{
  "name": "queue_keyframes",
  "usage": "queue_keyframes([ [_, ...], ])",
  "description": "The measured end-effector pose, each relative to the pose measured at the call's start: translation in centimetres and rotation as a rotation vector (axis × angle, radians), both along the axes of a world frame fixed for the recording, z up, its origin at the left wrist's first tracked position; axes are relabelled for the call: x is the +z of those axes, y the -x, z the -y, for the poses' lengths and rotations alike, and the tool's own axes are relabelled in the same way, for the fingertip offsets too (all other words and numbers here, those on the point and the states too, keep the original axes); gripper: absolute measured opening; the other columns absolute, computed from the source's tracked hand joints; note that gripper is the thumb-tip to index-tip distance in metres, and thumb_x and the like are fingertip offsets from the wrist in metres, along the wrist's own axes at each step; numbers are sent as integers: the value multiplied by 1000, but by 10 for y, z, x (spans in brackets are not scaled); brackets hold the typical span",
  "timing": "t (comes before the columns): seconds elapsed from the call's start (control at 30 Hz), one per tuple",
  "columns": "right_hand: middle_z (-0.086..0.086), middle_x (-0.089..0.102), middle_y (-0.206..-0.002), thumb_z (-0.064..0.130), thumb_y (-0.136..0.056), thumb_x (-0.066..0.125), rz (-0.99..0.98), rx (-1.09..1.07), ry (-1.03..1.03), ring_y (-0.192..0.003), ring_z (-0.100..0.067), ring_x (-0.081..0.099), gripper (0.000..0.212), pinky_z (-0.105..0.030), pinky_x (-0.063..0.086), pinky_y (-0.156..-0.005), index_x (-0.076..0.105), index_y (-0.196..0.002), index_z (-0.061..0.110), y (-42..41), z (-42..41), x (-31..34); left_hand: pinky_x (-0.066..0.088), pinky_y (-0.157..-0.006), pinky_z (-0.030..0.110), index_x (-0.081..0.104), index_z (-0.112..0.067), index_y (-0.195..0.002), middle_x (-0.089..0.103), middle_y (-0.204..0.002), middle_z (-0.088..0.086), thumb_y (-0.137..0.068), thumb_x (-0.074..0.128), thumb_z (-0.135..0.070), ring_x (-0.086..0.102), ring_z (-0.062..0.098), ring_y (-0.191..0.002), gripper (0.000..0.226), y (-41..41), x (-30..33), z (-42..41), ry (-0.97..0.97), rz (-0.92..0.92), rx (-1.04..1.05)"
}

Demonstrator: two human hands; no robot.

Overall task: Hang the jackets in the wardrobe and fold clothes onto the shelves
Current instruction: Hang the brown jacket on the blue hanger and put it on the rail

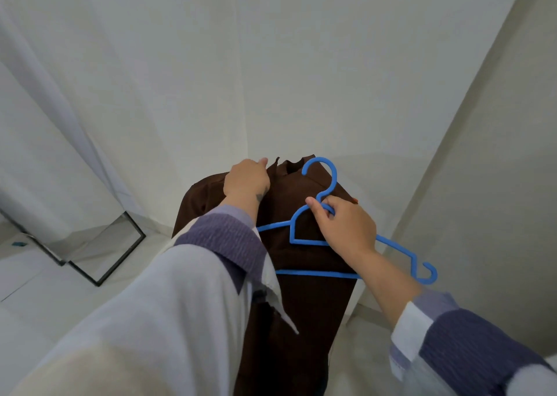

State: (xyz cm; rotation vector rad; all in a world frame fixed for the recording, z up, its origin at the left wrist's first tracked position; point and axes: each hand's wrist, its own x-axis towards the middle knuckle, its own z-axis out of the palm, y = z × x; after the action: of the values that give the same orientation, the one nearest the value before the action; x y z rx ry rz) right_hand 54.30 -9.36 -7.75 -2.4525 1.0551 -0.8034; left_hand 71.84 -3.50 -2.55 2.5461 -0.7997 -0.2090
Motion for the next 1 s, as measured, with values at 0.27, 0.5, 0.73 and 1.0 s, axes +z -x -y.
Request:
queue_keyframes([
  [0.27,5,45,-51,62,-90,40,-8,16,-13,-49,-12,48,52,-32,44,-50,45,-59,20,1,-3,3,46,-81,34,55,-9,-118,62,-114,7,-88,59,-47,59,26,-101,48,14,-5,-1,-7,-134,10],
  [0.5,6,39,-49,59,-91,43,30,68,3,-46,-10,39,52,-24,33,-48,38,-56,21,16,-18,23,39,-103,35,51,3,-129,51,-136,19,-101,38,-37,48,33,-125,50,24,35,-34,37,-283,24],
  [0.73,4,37,-50,54,-92,45,130,54,56,-48,-13,37,53,-26,28,-47,34,-54,19,38,-41,79,42,-96,36,55,6,-124,56,-129,22,-97,36,-8,52,37,-119,35,29,72,-90,235,-264,117],
  [1.0,3,41,-52,53,-94,42,188,-27,138,-49,-13,37,52,-26,27,-48,38,-57,17,64,-63,128,43,-55,27,54,-7,-83,56,-74,8,-86,54,-12,53,21,-62,6,45,82,-147,360,-487,227],
])
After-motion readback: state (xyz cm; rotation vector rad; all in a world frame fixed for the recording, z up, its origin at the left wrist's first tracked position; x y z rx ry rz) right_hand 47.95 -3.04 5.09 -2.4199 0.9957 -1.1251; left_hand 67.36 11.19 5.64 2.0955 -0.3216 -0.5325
